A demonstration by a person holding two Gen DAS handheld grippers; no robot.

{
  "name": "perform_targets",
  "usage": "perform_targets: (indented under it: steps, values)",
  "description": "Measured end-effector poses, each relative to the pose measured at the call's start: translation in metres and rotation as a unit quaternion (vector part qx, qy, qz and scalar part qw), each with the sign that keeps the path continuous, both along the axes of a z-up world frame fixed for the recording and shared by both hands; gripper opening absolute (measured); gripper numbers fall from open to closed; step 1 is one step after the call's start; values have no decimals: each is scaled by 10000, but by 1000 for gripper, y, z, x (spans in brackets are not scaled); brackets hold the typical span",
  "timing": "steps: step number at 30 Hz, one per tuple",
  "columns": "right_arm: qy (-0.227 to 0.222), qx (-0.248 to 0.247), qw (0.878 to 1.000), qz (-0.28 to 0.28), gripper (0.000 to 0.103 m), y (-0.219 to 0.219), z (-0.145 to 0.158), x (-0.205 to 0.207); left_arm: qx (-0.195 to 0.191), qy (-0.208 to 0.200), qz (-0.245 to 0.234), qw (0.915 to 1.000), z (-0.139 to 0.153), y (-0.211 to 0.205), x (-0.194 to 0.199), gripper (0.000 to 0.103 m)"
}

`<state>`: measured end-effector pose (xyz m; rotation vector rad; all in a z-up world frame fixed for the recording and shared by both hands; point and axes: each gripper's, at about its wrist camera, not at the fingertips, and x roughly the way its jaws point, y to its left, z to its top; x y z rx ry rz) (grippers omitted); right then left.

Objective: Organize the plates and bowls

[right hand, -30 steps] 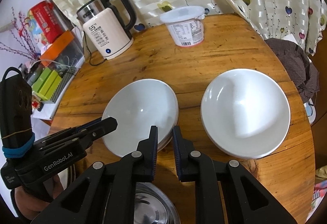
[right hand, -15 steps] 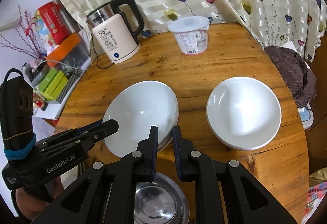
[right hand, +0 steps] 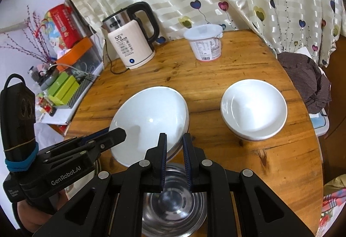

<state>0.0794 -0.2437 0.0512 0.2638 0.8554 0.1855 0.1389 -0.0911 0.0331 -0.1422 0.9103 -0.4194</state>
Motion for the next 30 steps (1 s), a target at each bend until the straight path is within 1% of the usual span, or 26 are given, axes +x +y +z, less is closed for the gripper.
perform_targets:
  steps: [7,11,22,30]
  values:
    - [-79,5,10000,-8,15,3,7,-22,19,-39,-25,10000,4,1,-22,24]
    - [-73,20,10000,-19,15,3,6,-35,55,-36,-42,10000,3,0,-34,24]
    - [75,7,10000,-61,15,1,-10,-60,129,113,-96,9998,-12,-5,-54,24]
    - [226,7,9997,-61,15,0,-23,-67,159,254,-109,9995,-25,-7,-62,24]
